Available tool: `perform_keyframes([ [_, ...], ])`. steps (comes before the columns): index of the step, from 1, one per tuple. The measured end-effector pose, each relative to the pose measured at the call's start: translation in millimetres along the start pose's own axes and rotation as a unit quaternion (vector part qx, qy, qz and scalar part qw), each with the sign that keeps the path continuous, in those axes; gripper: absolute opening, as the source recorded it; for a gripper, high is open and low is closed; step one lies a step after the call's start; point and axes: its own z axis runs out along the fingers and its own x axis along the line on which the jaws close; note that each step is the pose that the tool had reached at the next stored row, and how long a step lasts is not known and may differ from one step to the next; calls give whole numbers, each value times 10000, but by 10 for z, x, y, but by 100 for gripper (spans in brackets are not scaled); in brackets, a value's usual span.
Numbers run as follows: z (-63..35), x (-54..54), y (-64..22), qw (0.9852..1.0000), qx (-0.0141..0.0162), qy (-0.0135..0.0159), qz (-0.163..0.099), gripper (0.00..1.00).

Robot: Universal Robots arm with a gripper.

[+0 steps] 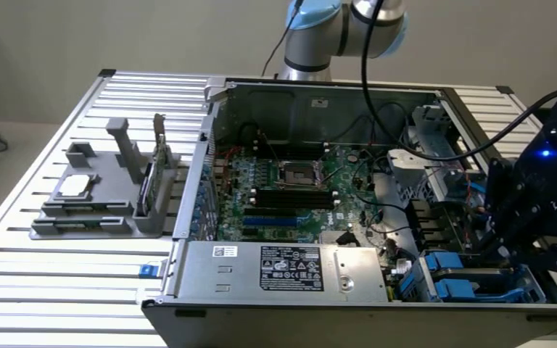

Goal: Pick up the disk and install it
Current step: 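Insert the second disk wire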

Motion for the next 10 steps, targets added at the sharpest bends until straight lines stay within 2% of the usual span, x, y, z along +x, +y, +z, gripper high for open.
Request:
perform_keyframes([
  [10, 6, 14, -17, 10000, -33, -69, -3, 16],
])
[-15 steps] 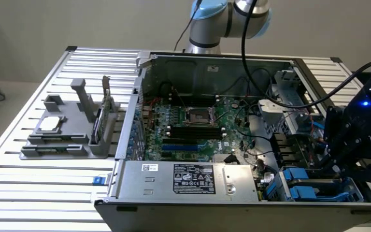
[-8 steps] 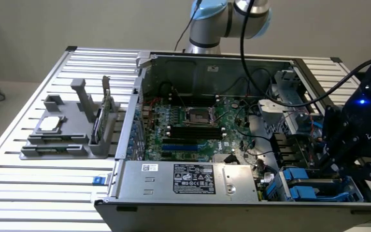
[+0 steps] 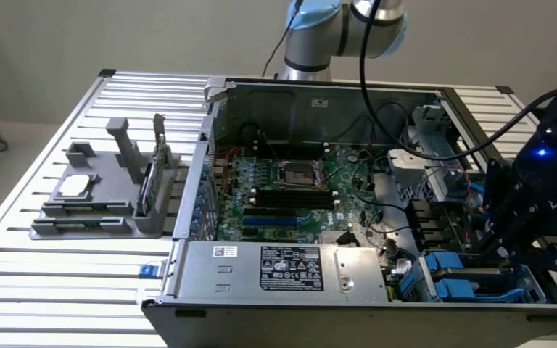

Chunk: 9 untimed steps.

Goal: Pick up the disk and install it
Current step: 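Insert the second disk wire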

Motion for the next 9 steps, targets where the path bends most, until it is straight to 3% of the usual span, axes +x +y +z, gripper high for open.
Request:
perform_keyframes([
  [9, 23, 10, -6, 10000, -40, -26, -1, 16],
])
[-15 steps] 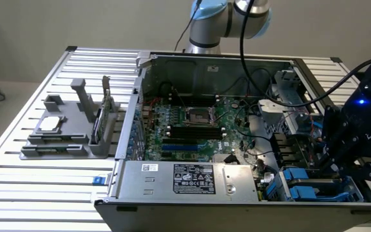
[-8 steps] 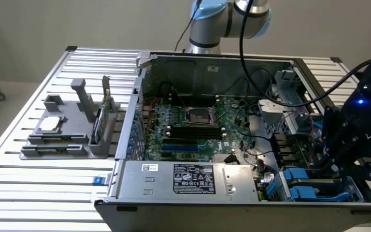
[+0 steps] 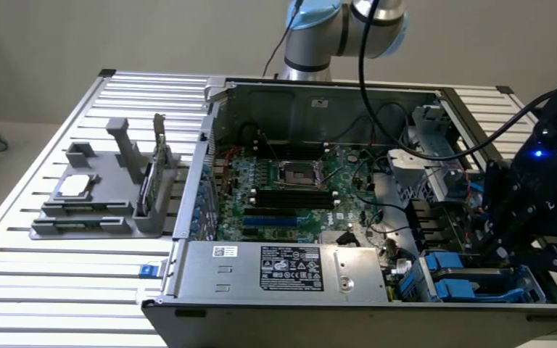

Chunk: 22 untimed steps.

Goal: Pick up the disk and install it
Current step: 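Insert the second disk wire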

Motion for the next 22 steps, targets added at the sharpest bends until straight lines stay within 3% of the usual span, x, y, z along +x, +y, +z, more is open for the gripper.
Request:
perform_keyframes([
  [5, 18, 1, -6, 10000, -21, -2, 0, 16],
  [22, 43, 3, -7, 10000, -34, -11, 0, 16],
])
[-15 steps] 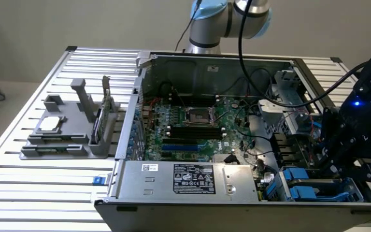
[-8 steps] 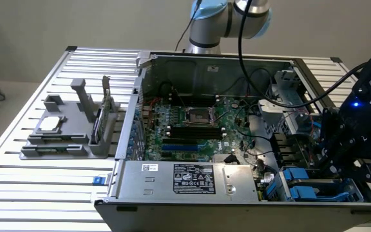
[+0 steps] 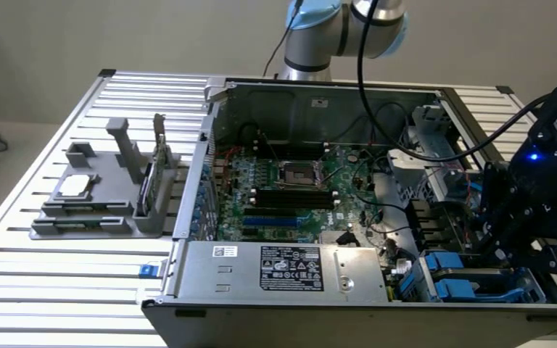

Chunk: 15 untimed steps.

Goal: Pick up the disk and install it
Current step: 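Insert the second disk wire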

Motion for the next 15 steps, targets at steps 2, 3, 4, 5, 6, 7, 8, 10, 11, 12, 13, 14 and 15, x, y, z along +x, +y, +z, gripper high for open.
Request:
perform_keyframes([
  [2, 0, 0, 0, 10000, 0, 0, 0, 16],
  [3, 0, 0, 0, 10000, 0, 0, 0, 16],
  [4, 0, 0, 0, 10000, 0, 0, 0, 16],
  [5, 2, 1, 1, 10000, -1, 3, -1, 16],
  [6, 4, 0, 1, 10000, -1, 5, 0, 18],
  [7, 3, 0, 1, 10000, 0, 3, -1, 24],
  [8, -1, 0, 1, 10000, 0, 2, -1, 24],
  [10, -16, 0, 1, 10000, 0, 0, 0, 31],
  [11, -26, 0, 1, 10000, 0, 0, 0, 31],
  [12, -38, 0, 0, 10000, 0, 0, 0, 31],
  [13, -52, 0, -2, 10000, 0, 0, 0, 31],
  [14, -67, 0, -6, 10000, 0, 1, 1, 31],
  [15, -84, 0, -11, 10000, 0, 0, 0, 31],
])
